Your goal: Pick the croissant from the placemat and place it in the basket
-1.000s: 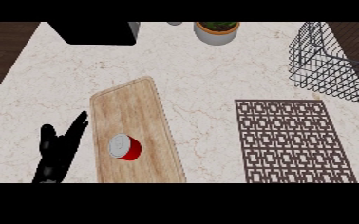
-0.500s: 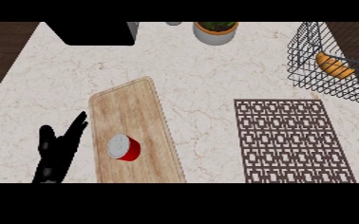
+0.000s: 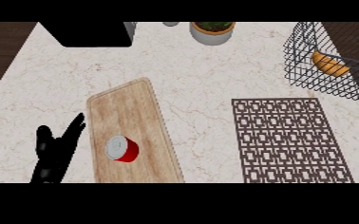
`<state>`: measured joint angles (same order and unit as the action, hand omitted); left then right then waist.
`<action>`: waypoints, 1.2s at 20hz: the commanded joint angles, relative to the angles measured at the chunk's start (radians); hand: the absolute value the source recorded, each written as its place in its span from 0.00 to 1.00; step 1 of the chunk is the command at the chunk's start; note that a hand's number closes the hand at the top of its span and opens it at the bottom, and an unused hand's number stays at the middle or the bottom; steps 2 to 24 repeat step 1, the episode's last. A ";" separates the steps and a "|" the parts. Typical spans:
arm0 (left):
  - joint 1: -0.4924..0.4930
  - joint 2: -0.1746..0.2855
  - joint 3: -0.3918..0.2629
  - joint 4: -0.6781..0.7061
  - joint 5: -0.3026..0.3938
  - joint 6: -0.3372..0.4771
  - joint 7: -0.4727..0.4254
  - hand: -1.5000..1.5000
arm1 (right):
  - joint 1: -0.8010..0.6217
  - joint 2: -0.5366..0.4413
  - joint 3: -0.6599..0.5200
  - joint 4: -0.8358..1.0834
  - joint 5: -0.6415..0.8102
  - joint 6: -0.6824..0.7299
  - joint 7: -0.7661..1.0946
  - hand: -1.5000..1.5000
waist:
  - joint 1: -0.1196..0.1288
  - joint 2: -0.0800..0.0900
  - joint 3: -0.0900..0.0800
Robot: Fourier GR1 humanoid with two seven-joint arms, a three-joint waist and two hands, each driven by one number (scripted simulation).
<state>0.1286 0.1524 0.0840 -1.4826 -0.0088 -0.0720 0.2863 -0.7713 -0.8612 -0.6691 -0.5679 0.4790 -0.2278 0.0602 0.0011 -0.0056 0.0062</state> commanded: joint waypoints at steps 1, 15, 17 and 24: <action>0.030 -0.042 -0.023 0.052 -0.020 0.017 -0.028 0.50 | 0.103 -0.090 -0.079 0.026 -0.069 0.050 -0.053 0.00 | -0.007 0.007 -0.005; 0.030 -0.042 -0.023 0.052 -0.020 0.017 -0.028 0.50 | 0.103 -0.090 -0.079 0.026 -0.069 0.050 -0.053 0.00 | -0.007 0.007 -0.005; 0.030 -0.042 -0.023 0.052 -0.020 0.017 -0.028 0.50 | 0.103 -0.090 -0.079 0.026 -0.069 0.050 -0.053 0.00 | -0.007 0.007 -0.005; 0.030 -0.042 -0.023 0.052 -0.020 0.017 -0.028 0.50 | 0.103 -0.090 -0.079 0.026 -0.069 0.050 -0.053 0.00 | -0.007 0.007 -0.005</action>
